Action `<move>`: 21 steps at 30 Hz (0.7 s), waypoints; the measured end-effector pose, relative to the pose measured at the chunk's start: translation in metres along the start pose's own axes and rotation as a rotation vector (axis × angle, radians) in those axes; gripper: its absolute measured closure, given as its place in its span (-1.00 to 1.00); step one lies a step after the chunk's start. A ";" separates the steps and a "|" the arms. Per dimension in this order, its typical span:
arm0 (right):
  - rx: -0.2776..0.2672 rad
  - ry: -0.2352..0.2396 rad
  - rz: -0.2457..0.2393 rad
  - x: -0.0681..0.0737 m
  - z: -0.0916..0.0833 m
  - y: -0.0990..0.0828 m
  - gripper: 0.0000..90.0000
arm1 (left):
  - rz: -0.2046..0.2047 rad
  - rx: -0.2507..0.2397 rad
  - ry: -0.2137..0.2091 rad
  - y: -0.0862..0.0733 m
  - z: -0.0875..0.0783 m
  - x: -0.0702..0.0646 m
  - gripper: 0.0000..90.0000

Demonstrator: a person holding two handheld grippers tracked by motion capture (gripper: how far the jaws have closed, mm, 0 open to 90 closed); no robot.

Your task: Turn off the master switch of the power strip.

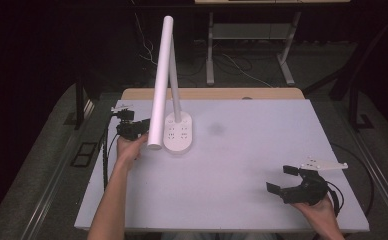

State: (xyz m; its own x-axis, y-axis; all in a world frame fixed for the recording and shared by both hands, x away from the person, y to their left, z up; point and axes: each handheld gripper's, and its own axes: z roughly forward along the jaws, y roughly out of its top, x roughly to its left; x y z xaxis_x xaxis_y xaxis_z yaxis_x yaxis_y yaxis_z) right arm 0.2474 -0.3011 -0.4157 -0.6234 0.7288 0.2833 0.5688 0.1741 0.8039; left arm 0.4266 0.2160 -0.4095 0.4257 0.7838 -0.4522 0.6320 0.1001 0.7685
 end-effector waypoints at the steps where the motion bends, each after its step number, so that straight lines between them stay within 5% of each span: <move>1: 0.000 0.000 0.000 0.000 0.000 0.000 -1.00 | 0.009 0.001 -0.005 -0.001 -0.002 -0.001 -0.06; 13: 0.001 0.000 0.000 0.000 0.000 0.000 -1.00 | 0.059 0.038 -0.087 -0.018 -0.030 -0.019 -1.00; 21: -0.002 -0.001 -0.008 0.001 0.000 0.000 -1.00 | 0.114 0.041 -0.088 -0.037 -0.048 -0.033 -1.00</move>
State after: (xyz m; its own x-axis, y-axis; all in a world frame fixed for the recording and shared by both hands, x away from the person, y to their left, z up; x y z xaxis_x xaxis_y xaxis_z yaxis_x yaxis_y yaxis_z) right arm 0.2468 -0.3003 -0.4156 -0.6273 0.7282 0.2760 0.5624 0.1784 0.8074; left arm 0.3578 0.2157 -0.4012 0.5499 0.7319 -0.4024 0.6017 -0.0131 0.7986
